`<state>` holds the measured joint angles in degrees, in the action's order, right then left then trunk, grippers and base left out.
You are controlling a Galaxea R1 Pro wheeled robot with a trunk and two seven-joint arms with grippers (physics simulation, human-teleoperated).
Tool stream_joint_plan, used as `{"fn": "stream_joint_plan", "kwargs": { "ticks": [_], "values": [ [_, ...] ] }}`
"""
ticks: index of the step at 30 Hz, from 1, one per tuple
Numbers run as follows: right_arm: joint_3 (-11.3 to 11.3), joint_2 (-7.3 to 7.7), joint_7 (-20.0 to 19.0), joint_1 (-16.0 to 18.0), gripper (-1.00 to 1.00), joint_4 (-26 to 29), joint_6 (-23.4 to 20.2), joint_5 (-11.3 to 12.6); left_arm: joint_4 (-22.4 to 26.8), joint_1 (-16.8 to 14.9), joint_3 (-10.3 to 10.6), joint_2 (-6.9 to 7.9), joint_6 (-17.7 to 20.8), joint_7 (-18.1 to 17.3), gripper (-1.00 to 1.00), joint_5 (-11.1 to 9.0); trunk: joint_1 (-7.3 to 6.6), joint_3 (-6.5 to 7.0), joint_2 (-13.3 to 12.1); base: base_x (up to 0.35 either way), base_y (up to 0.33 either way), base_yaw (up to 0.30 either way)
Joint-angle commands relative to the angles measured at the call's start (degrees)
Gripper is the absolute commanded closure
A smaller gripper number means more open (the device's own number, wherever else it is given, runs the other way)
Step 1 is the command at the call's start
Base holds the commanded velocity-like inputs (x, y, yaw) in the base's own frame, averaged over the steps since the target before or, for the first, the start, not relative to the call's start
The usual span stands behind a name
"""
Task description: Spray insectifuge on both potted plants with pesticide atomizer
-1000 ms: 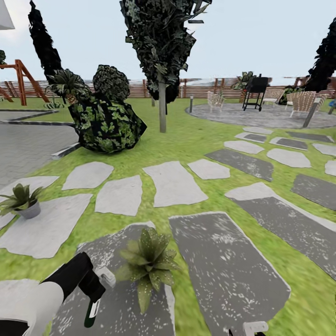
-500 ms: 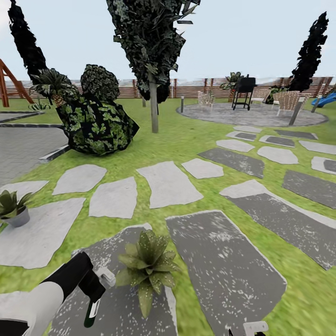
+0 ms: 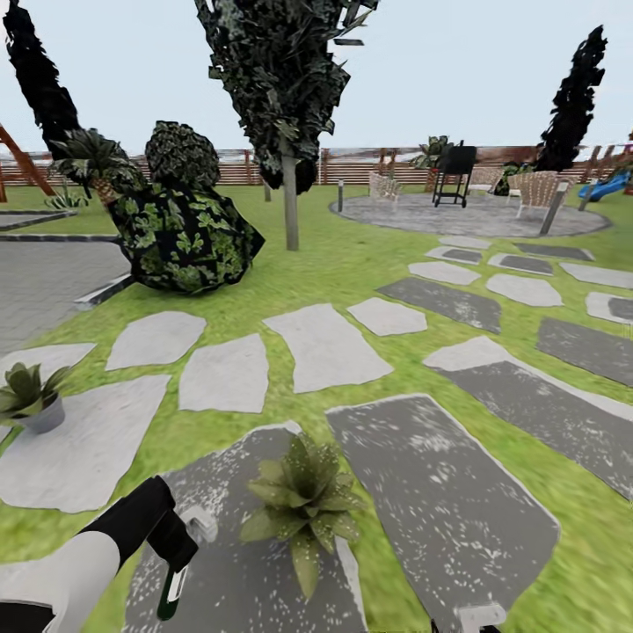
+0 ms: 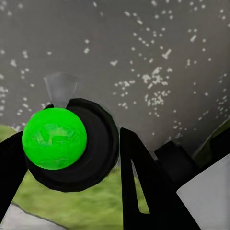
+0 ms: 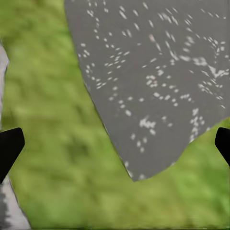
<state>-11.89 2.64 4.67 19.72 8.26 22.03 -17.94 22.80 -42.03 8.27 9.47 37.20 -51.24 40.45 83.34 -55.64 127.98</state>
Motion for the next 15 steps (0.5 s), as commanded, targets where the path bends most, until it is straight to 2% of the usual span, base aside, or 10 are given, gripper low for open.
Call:
{"fn": "stream_joint_plan", "kwargs": {
  "ticks": [1, 5, 10, 13, 15],
  "values": [
    [-0.32, -0.01, 0.25, 0.06, -1.00, -0.08, 0.21, -0.60, 0.14, 0.01, 0.08, 0.02, 0.16, -0.44, 1.00, 0.36, -0.01, -0.05, 0.02, 0.000, 0.302, -0.273],
    [-0.32, 0.00, 0.25, 0.06, -1.00, -0.08, 0.21, -0.60, 0.09, 0.01, 0.14, -0.04, 0.08, -0.39, 1.00, 0.34, -0.01, -0.05, 0.02, 0.000, 0.249, -0.293],
    [-0.32, 0.00, 0.25, 0.06, -1.00, -0.08, 0.21, -0.60, 0.09, 0.74, 2.02, -0.18, -0.08, -0.27, 1.00, 0.32, -0.01, -0.05, 0.02, 0.000, 0.041, -0.299],
    [-0.32, 0.00, 0.25, 0.06, -1.00, -0.08, 0.21, -0.60, 0.08, 1.10, 2.43, -0.05, -2.85, -0.31, 1.00, 0.38, -0.01, -0.05, 0.02, 0.000, 0.003, -0.286],
    [-0.32, -0.06, 0.25, 0.06, -1.00, -0.08, 0.21, -0.61, 0.06, 1.19, 2.52, 0.05, -4.63, -0.34, 1.00, 0.34, -0.01, -0.05, 0.02, 0.000, 0.000, -0.084]
  ]
}}
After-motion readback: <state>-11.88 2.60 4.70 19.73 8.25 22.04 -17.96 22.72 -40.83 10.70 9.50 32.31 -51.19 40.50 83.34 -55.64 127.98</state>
